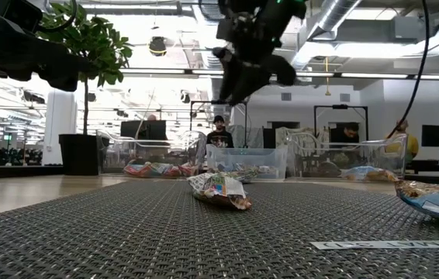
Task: Pick and place Granola Bars by type
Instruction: Put the orange granola bar into the right transparent bin
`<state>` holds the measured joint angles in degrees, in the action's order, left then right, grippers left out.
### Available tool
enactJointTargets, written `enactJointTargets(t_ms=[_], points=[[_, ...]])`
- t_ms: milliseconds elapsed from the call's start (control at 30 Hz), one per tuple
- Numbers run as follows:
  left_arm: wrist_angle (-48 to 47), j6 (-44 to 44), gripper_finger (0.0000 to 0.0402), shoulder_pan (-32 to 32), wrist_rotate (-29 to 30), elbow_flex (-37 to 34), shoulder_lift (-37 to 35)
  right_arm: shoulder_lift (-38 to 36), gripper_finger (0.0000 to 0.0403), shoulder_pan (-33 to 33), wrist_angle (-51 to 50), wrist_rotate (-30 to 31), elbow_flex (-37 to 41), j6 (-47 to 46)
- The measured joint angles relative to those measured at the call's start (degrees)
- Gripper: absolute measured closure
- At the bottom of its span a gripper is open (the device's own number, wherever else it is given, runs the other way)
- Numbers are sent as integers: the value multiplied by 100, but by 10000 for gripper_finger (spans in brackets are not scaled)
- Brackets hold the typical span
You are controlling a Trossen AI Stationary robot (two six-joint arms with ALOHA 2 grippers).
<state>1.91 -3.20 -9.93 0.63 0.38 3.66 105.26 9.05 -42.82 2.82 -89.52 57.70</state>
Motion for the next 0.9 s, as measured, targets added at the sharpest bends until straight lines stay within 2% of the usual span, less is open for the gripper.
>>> enactJointTargets(t_ms=[200, 533, 767, 900], points=[[2, 0, 217, 0, 6, 0, -2, 478, 241, 47, -173, 7, -214, -551], [0, 0, 217, 0, 6, -2, -2, 963, 177, -28, -230, -17, -218, -626], [0, 0, 217, 0, 6, 0, -2, 1046, 185, -82, -305, -543, -213, -624], [0, 0, 217, 0, 6, -2, -2, 1046, 192, -80, -352, -595, -211, -626]])
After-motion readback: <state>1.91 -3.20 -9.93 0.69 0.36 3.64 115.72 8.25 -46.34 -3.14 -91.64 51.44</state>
